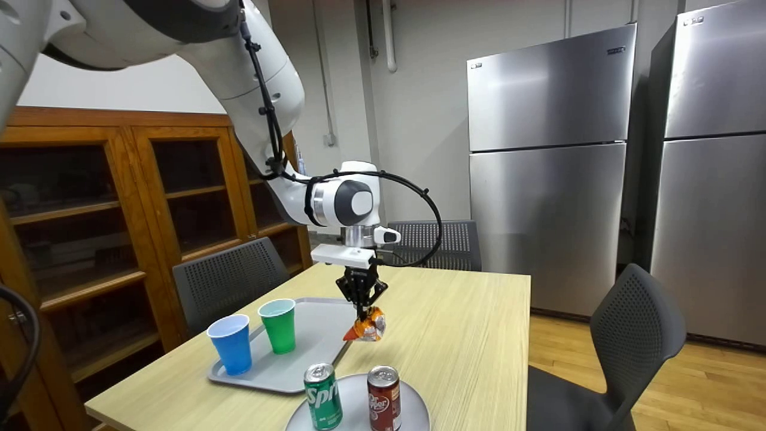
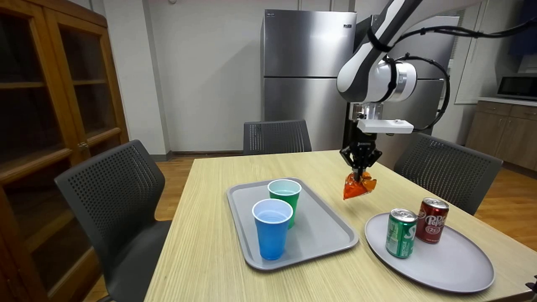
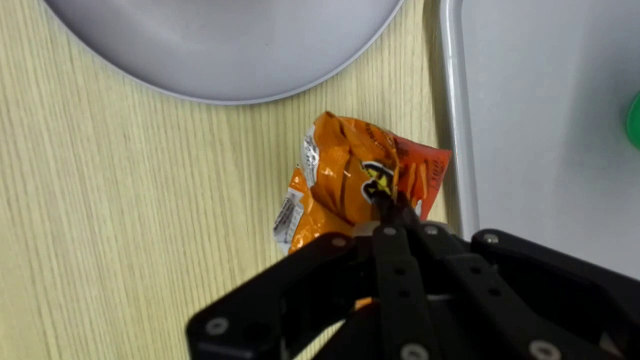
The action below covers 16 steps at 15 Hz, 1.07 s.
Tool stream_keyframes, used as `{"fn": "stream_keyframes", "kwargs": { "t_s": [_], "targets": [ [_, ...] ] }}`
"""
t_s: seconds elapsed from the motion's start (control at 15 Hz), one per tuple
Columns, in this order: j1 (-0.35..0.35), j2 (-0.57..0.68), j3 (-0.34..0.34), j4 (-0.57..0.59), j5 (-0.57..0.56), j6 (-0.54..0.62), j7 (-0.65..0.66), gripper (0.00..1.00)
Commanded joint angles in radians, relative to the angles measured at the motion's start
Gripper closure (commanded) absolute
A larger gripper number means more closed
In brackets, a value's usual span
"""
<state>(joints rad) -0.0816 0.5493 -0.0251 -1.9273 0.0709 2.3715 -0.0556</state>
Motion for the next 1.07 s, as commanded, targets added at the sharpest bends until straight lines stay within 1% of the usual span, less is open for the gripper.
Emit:
{"fn": "stream_keyframes", "kwargs": {
  "t_s": [0.0,0.27,0.53,0.6,0.67,0.73,1.0],
  "targets": [
    [-0.017,0.071,0.011,0.078,0.023,-0.013,-0.002,1.0],
    [-0.023,0.127,0.01,0.128,0.026,-0.017,0.001,1.0],
    [-0.026,0.152,0.009,0.156,0.025,-0.02,0.002,1.0],
    [-0.023,0.147,0.01,0.155,0.02,-0.029,0.001,0.74],
    [-0.016,0.141,0.005,0.15,0.01,-0.032,0.005,0.72],
    [-0.014,0.127,0.008,0.136,0.009,-0.029,0.001,0.66],
    [-0.011,0.084,0.018,0.099,0.016,-0.027,-0.004,0.37]
  ]
}}
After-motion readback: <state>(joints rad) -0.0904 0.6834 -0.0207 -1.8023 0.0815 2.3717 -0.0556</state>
